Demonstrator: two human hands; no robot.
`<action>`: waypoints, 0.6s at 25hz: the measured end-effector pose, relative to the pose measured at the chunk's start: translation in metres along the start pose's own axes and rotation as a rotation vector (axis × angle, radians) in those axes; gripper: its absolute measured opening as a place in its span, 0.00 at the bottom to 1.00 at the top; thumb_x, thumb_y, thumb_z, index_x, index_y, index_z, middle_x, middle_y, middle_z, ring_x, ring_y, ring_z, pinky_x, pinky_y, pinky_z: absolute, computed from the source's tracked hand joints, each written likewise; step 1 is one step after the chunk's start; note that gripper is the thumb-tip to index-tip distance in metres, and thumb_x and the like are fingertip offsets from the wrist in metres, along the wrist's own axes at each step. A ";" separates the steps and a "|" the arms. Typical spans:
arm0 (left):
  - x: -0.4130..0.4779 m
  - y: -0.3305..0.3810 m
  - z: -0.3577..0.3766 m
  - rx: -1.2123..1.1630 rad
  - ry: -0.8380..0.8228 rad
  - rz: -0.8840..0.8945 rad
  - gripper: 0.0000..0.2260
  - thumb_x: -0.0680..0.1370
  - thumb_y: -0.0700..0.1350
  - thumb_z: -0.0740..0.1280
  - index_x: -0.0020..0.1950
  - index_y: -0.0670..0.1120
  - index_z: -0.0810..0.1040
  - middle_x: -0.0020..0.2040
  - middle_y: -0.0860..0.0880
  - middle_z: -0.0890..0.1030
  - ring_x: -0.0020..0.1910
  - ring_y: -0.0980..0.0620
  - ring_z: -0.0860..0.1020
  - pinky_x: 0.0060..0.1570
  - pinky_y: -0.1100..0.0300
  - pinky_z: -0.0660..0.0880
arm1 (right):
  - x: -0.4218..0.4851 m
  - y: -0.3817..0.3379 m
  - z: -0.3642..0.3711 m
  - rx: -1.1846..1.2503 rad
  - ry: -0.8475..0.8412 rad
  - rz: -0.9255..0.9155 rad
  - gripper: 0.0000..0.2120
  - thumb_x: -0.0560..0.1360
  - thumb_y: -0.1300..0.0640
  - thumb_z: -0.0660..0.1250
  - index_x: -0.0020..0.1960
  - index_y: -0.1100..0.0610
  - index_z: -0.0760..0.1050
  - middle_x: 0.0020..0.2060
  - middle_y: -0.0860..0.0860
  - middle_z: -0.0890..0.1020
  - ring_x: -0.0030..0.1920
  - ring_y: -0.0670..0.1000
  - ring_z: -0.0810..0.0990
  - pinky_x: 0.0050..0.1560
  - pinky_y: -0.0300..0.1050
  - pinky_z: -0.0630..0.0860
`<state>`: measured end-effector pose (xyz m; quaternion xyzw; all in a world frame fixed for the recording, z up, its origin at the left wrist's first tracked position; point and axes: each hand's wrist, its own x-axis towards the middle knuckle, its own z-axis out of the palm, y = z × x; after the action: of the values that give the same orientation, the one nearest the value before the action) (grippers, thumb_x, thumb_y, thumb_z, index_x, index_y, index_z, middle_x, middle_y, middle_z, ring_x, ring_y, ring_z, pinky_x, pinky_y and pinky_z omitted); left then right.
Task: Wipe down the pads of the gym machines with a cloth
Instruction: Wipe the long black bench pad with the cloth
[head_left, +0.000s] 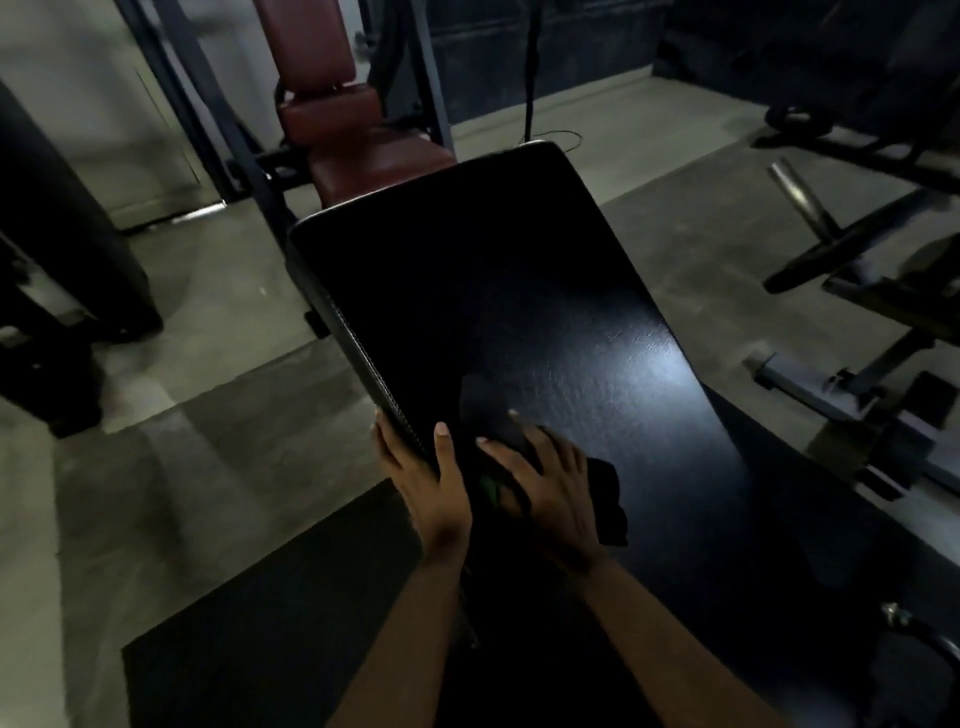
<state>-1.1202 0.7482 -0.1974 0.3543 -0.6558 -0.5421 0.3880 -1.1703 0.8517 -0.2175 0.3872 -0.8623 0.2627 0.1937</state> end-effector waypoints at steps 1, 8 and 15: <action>0.002 -0.001 0.006 -0.047 0.033 0.015 0.35 0.74 0.60 0.57 0.76 0.46 0.53 0.76 0.46 0.55 0.74 0.60 0.54 0.72 0.67 0.54 | 0.009 0.011 0.001 -0.002 0.033 0.057 0.23 0.71 0.44 0.61 0.66 0.40 0.67 0.68 0.49 0.67 0.62 0.52 0.69 0.60 0.50 0.67; 0.008 -0.021 0.017 -0.061 0.115 0.094 0.35 0.73 0.57 0.60 0.76 0.46 0.54 0.74 0.57 0.59 0.72 0.63 0.58 0.73 0.61 0.57 | 0.049 0.092 -0.006 -0.044 0.142 0.308 0.23 0.69 0.47 0.59 0.65 0.41 0.67 0.66 0.53 0.73 0.59 0.55 0.71 0.58 0.52 0.67; 0.009 -0.024 0.014 -0.010 0.120 0.126 0.33 0.73 0.57 0.60 0.75 0.49 0.54 0.76 0.50 0.59 0.74 0.55 0.58 0.73 0.58 0.57 | 0.097 0.181 -0.014 -0.071 0.109 0.647 0.27 0.71 0.46 0.55 0.70 0.43 0.64 0.65 0.60 0.70 0.62 0.64 0.69 0.60 0.61 0.68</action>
<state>-1.1362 0.7424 -0.2214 0.3423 -0.6498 -0.4974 0.4618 -1.3688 0.9072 -0.2093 0.0718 -0.9376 0.3006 0.1596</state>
